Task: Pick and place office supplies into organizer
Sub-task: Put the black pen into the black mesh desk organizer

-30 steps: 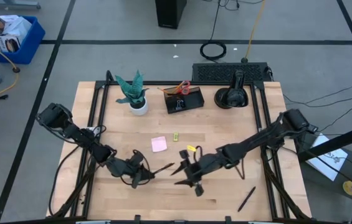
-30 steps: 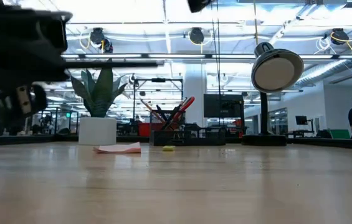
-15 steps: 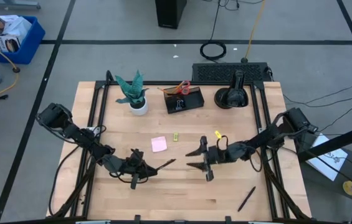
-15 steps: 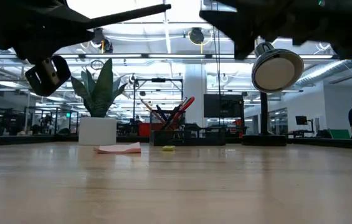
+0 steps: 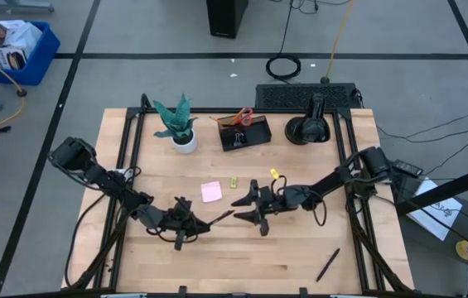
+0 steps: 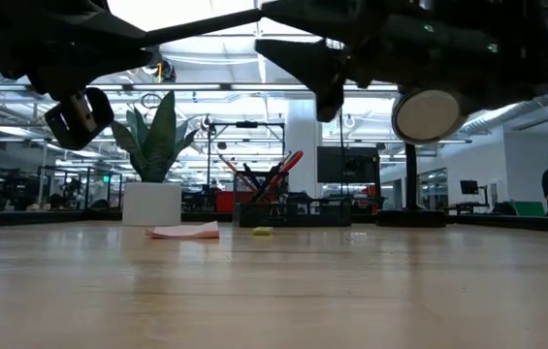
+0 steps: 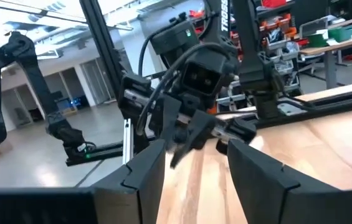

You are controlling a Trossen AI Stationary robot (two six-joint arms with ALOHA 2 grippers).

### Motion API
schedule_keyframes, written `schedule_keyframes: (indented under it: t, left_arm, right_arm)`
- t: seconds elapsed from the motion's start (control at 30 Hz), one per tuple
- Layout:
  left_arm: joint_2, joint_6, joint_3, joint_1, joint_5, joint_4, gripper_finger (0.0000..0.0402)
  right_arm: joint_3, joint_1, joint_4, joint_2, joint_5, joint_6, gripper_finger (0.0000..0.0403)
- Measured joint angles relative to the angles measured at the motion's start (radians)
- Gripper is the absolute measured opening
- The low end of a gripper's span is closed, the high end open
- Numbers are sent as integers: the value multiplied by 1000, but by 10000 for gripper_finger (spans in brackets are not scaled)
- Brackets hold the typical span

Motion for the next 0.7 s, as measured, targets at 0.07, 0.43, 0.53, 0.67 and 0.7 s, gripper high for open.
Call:
schedule_keyframes:
  t: [0.07,0.43,0.53,0.67,0.7]
  left_arm:
    - [0,2,0,0,4,0,25]
    - [0,-1,0,0,3,-2,30]
    - [0,3,0,0,-1,-2,21]
    - [0,5,0,0,-12,-2,27]
    - [0,5,0,0,-12,-2,31]
  right_arm:
    - [32,-3,-22,15,3,2,168]
    - [109,-17,-45,58,-47,-5,168]
    - [109,-17,-43,59,-60,-7,158]
    - [109,-18,-54,59,-71,-7,121]
    - [109,-18,-53,59,-71,-12,108]
